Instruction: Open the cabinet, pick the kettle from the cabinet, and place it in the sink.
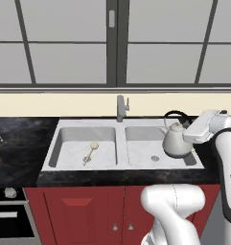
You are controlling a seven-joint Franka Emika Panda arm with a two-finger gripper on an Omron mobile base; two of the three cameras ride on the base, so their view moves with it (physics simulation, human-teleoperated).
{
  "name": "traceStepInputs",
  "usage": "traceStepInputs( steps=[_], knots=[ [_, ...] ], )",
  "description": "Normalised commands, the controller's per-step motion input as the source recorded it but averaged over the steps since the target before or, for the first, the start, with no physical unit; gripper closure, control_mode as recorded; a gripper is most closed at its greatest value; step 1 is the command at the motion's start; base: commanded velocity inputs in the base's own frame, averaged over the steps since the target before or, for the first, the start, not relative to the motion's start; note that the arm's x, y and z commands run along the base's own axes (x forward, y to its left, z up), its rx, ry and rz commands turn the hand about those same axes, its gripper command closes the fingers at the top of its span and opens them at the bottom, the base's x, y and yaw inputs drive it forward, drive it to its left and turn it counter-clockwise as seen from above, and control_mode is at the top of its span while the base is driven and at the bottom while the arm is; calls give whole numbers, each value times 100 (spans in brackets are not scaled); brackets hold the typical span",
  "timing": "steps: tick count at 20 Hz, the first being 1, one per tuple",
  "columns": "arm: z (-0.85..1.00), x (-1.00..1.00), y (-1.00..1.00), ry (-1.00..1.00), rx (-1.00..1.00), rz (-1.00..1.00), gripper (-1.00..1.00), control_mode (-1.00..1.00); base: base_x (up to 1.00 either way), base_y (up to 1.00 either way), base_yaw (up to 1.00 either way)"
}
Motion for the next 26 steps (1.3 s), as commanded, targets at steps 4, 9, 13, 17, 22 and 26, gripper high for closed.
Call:
traceStepInputs(
  steps=[4,9,13,17,22,26],
  knots=[
    [0,0,0,0,0,0,100,-100,0,0,0],
    [0,0,0,0,0,0,100,-100,0,0,0],
    [0,0,0,0,0,0,100,-100,0,0,0],
    [-1,2,0,1,-1,0,100,-100,0,0,0],
    [-5,20,-22,12,7,10,100,-100,0,0,0],
    [-5,32,-22,22,4,20,100,-100,0,0,0]
  ],
)
